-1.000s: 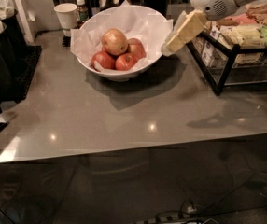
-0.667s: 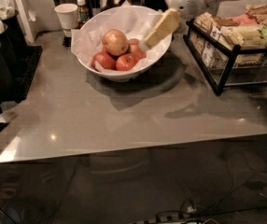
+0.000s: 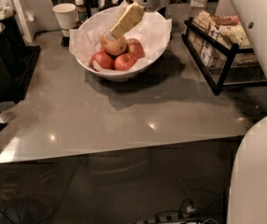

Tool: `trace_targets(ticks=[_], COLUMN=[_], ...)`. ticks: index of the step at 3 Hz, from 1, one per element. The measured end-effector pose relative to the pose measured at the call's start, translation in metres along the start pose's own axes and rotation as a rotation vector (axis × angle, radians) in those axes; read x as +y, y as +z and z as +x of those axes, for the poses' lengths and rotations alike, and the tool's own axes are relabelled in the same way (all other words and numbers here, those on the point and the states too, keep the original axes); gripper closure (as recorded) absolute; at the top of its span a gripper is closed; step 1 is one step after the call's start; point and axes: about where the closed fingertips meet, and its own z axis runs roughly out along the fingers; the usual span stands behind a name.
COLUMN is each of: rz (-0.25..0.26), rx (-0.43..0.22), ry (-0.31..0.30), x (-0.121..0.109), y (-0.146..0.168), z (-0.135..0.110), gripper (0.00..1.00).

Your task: Pick apple from white bowl

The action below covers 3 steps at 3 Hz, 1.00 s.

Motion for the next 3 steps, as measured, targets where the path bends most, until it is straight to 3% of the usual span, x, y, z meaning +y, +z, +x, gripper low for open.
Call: trace_targets(ticks=[1,3], rz=[0.001,-0.094], rx=[-0.022,-0.038], ry=[0.009,0.055], x=[-0.004,-0.013], y=[0.012,0.062], z=[0.012,0.058], gripper=[0.16,0.07])
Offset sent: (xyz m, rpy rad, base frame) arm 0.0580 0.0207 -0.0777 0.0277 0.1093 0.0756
